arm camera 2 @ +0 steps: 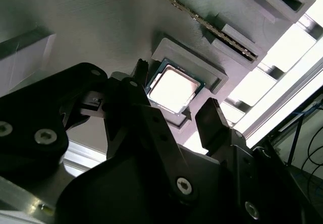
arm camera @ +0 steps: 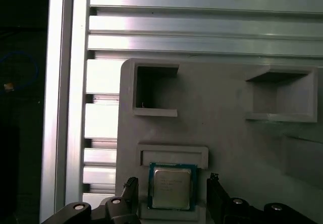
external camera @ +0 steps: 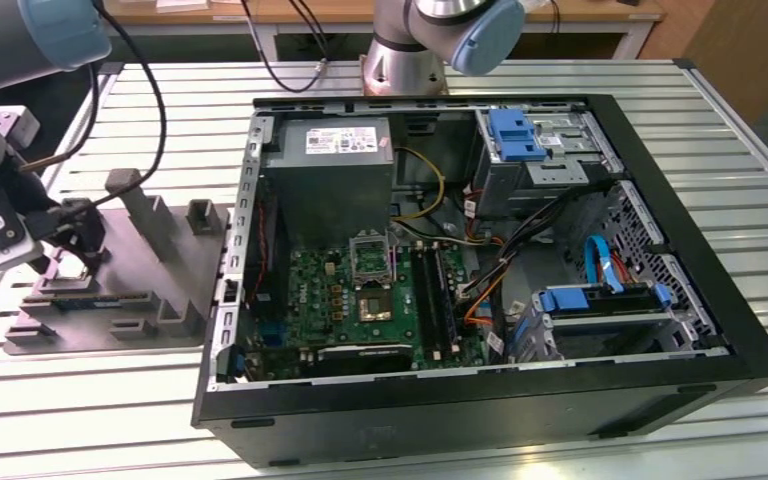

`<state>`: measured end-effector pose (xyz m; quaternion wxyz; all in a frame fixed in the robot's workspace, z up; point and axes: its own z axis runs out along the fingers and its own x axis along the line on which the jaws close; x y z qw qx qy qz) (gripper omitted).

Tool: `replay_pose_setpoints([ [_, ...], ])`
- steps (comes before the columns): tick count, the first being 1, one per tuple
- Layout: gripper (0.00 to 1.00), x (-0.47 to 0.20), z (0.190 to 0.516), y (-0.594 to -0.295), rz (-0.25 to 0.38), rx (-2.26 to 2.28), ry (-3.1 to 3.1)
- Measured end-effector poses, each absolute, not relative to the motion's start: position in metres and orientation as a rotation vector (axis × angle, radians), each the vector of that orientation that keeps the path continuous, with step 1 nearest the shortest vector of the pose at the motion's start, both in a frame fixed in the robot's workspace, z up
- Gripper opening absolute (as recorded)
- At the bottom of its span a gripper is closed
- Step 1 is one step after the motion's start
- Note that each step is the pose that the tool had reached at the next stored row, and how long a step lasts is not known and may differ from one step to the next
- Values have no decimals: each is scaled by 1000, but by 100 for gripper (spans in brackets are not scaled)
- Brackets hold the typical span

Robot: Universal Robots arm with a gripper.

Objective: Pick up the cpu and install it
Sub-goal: 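Pick up the cpu and move it towards the insertion slot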

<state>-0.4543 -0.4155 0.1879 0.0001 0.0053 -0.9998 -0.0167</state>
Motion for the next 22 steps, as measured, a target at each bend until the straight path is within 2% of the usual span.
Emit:
replay_pose_setpoints([
  [22,65,-455,180,-415,-52,0,-3141],
])
